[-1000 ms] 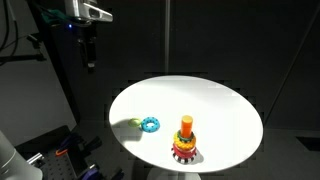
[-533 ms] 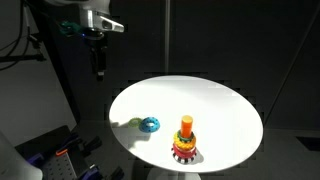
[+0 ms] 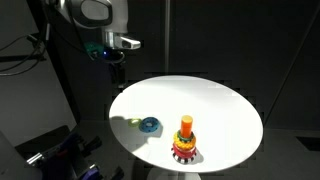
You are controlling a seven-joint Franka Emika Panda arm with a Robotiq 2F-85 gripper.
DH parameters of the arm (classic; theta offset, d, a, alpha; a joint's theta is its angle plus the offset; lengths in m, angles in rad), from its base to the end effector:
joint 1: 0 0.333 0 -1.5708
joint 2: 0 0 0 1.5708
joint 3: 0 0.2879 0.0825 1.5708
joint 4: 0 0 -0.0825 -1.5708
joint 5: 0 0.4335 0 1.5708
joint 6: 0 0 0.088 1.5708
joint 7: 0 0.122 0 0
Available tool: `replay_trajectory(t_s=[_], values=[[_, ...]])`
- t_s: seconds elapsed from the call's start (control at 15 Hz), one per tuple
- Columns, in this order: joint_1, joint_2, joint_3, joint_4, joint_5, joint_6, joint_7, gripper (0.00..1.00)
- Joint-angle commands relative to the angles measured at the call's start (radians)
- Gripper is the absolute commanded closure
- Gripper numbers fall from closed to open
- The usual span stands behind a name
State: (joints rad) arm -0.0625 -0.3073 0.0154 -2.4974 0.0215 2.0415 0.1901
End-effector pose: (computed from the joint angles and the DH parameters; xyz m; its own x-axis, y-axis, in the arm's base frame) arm 0.4609 -0.0207 0.3142 0.9581 -0.2453 -0.1479 -0.2457 -0.9692 0.0154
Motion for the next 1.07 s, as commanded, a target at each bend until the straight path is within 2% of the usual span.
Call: replay_trajectory(t_s=[0.0,0.2,0.8,1.0], values=[[-0.008,0.069,-0.008,0.030,-0.017,0.077,0.026,0.00],[-0.009,0.105,-0.015,0.038,-0.017,0.126,0.035,0.00],[0.000,0.101,-0.021,0.027,-0.002,0.125,0.014,0.00],[-0.010,0.128,-0.017,0.022,-0.031,0.172,0.055,0.00]])
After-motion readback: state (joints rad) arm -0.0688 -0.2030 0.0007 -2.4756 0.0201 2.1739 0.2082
